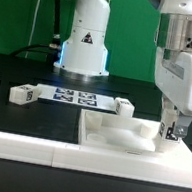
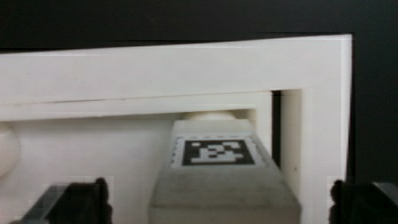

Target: Assemble one leg

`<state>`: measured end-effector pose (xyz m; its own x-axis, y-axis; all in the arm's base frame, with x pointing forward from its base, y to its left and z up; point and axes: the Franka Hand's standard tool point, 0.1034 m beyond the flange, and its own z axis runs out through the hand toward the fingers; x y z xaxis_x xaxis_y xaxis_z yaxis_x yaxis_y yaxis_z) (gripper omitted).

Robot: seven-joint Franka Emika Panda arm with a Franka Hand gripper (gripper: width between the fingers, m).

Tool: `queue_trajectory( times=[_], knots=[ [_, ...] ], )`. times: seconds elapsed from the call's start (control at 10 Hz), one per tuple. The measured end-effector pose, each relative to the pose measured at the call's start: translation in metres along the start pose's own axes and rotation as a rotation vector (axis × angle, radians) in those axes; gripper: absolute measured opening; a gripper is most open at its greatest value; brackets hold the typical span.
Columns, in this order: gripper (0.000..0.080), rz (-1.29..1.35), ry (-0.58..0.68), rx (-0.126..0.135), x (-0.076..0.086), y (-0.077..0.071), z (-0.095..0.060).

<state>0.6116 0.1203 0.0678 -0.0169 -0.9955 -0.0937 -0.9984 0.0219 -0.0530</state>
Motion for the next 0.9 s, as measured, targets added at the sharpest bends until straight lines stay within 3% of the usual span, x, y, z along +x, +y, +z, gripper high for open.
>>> queue_trajectory(
  times=[0.6, 0.9],
  knots=[
    [0.0649, -0.468, 0.003, -0.001, -0.0001, 0.0001, 0.0001],
    [0.0649, -0.779, 0.021, -0.025, -0.0019, -0.0029, -0.0024]
  ],
)
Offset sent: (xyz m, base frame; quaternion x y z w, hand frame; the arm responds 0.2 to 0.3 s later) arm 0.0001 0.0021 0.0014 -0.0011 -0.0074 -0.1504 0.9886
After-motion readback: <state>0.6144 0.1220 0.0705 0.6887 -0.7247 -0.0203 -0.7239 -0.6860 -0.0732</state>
